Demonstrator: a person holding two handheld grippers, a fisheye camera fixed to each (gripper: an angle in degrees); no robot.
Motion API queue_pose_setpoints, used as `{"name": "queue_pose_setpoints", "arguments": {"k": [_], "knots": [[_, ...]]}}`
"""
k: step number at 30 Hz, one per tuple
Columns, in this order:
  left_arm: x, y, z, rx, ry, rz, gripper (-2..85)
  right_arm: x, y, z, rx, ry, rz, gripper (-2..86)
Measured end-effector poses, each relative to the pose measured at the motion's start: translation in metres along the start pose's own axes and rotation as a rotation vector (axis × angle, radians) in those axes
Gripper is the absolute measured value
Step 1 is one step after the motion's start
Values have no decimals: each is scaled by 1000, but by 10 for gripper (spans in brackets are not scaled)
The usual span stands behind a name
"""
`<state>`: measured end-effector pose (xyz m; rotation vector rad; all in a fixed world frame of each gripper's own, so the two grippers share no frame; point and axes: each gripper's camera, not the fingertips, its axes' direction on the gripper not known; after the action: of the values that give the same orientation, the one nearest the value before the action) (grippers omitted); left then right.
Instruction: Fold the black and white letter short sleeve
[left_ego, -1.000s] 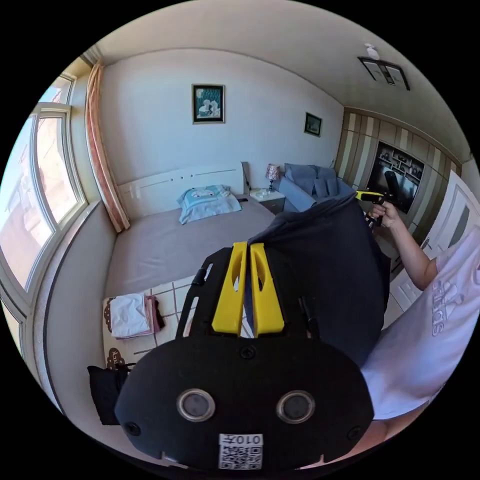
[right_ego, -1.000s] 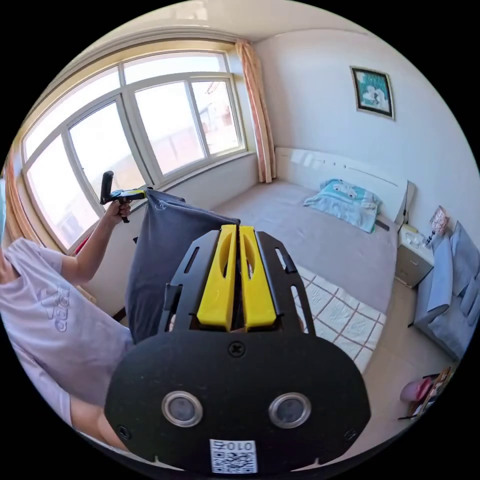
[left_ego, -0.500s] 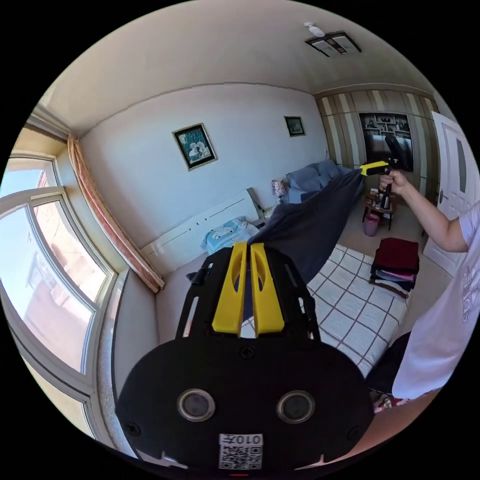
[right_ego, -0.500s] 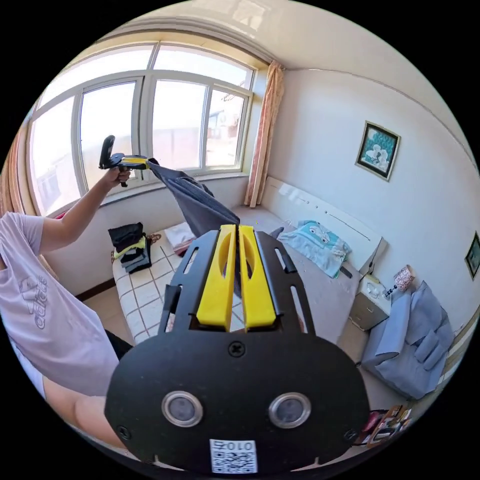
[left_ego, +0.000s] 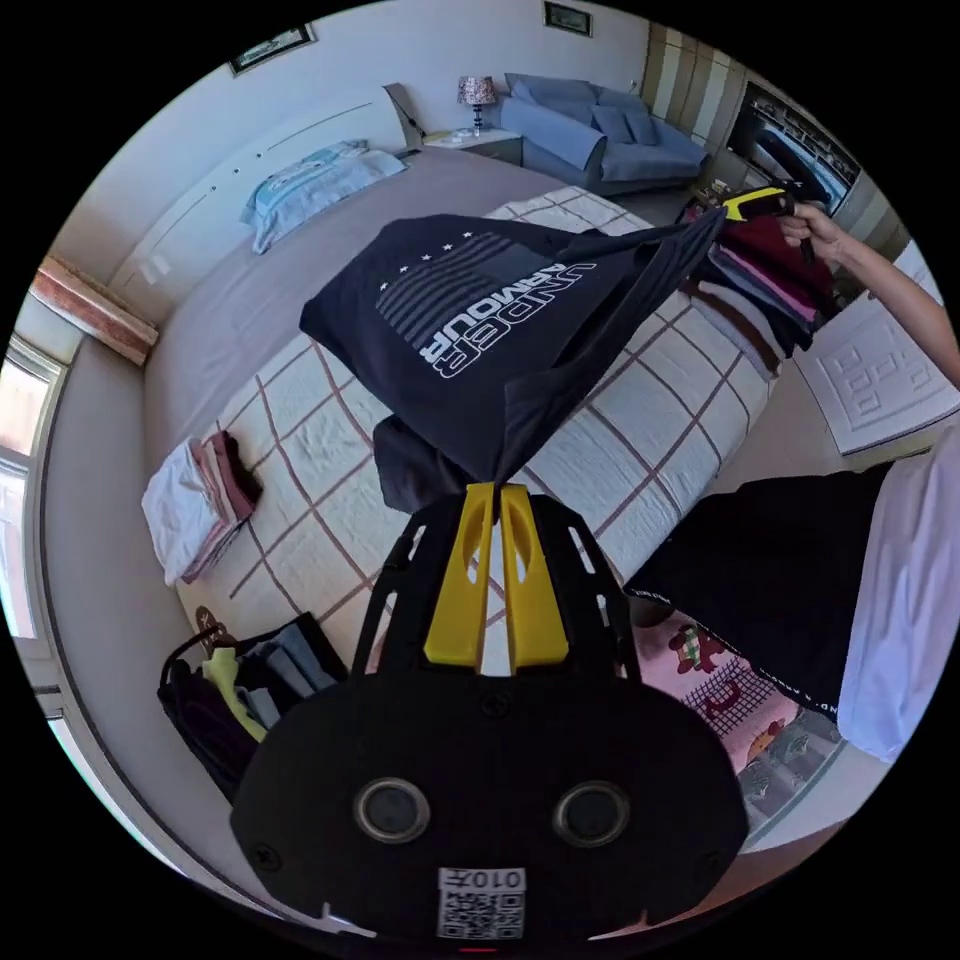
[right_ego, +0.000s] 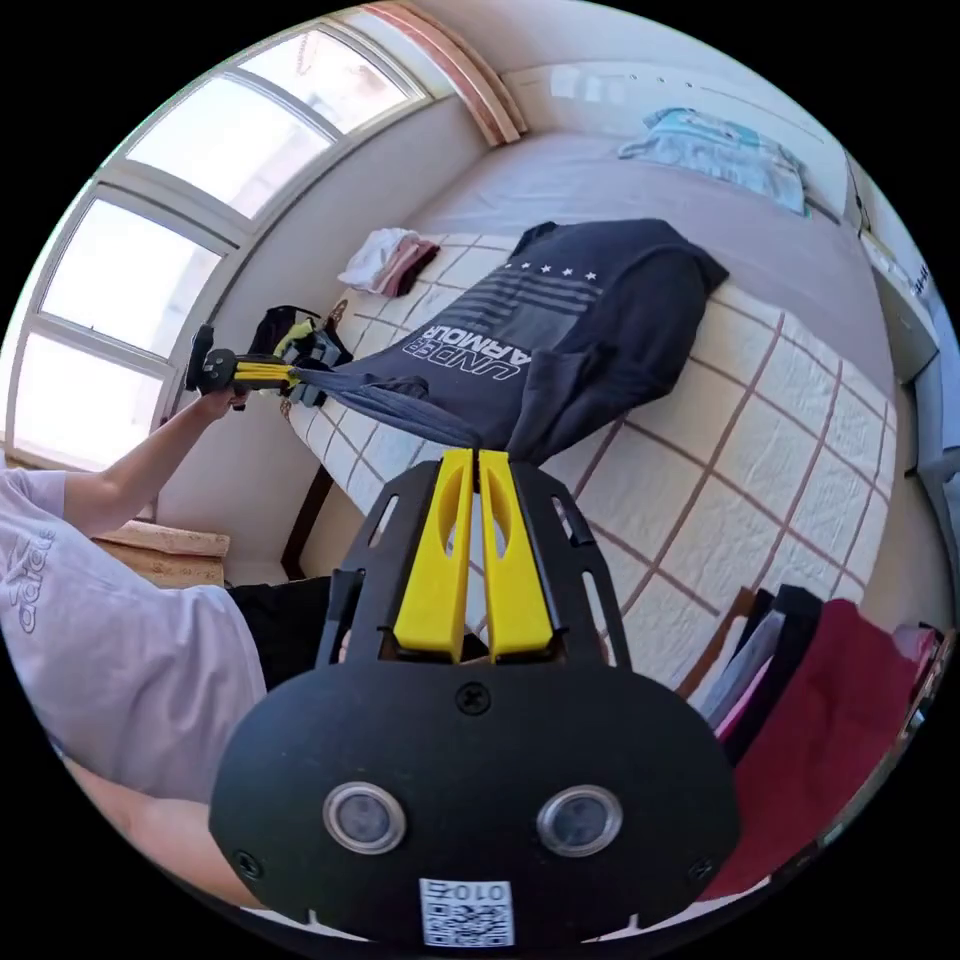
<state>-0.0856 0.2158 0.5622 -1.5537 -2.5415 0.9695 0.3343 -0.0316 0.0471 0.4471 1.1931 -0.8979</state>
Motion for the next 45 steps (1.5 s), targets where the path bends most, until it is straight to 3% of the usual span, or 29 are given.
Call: {"name": "queue_pose_setpoints", "arguments": {"k": [5,10,18,28,45], "knots": [[61,20,86,-190,-40,74,-3,13,-3,70,-136,31,43,24],[112,53,120,-286,-82,191,-3,0,6,105,-241,83,-27,25],[190,107,149,-314,-96,263,-3,-4,29,119,-224,114,13,25],[267,159,233,-420,-194,371,-3,6,42,190,-346,132,27,24],[306,261,333,-396,-246,241,42,18,81,289,-379,133,195,34]]}}
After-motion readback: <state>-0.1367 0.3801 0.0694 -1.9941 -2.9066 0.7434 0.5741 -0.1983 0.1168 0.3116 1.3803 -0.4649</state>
